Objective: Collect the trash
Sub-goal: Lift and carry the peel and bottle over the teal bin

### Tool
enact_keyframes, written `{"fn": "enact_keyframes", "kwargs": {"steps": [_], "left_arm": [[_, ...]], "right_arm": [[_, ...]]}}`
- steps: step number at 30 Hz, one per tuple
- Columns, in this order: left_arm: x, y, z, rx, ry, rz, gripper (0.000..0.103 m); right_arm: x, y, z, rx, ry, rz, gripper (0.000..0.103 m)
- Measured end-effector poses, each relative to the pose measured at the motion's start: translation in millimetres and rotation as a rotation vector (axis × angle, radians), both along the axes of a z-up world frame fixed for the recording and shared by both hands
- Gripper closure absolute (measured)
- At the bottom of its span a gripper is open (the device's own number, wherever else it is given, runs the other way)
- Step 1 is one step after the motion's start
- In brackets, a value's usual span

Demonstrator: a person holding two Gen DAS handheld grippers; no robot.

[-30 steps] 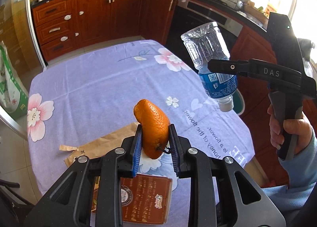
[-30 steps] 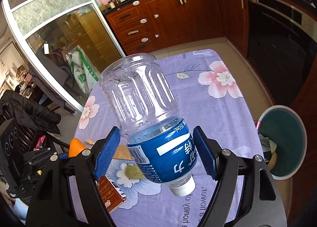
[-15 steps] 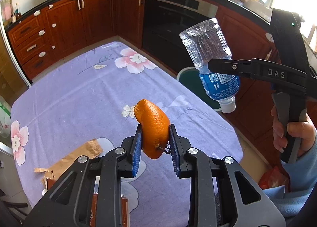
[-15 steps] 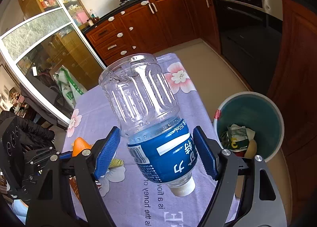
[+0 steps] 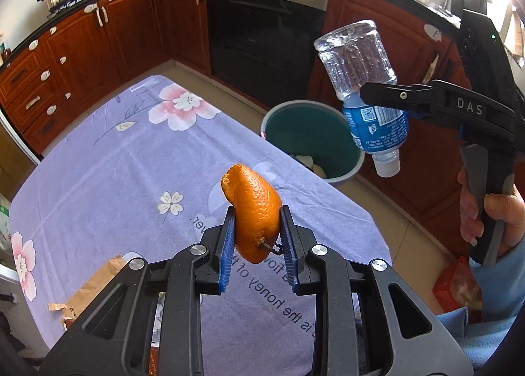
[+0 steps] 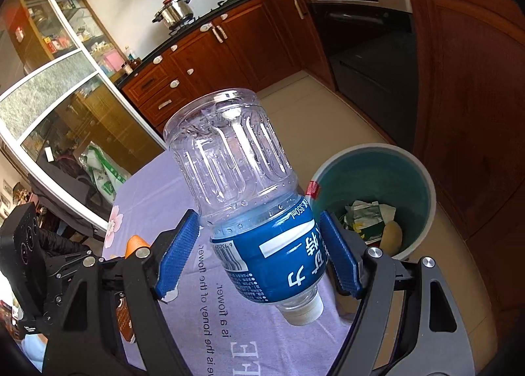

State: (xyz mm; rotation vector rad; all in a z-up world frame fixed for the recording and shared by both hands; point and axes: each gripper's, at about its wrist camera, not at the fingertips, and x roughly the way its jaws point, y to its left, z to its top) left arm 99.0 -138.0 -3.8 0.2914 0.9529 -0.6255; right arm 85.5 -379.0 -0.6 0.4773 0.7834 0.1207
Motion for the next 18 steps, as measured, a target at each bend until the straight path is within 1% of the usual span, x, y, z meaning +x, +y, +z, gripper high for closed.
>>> {"fn": "enact_keyframes", "kwargs": {"steps": [3,9,13,18], "left_arm": [[11.3,-21.2,-1.9,0.022,0.0,-0.027,0.076],[36.4,-70.5,-13.5,0.036,0.017,-0.074,0.076],[54.5,-105.1,-31.4,0.056,0.045,-0.099,0.076],[74.2,-137.7,-51.6,0.078,0.075,-0.123,0.076]], "right_arm": [[-5.0,-31.0,-7.3,0.024,0.007,-0.069,0.031],[-10.0,-87.0,-33.2,0.064,0.046,-0.189,0.031],[-2.9,-108.0,-56.6,0.095,0.095,-0.225,0.031],[16.0,-122.5,-78.5,0.114,0.146,-0.232,0.031]]}}
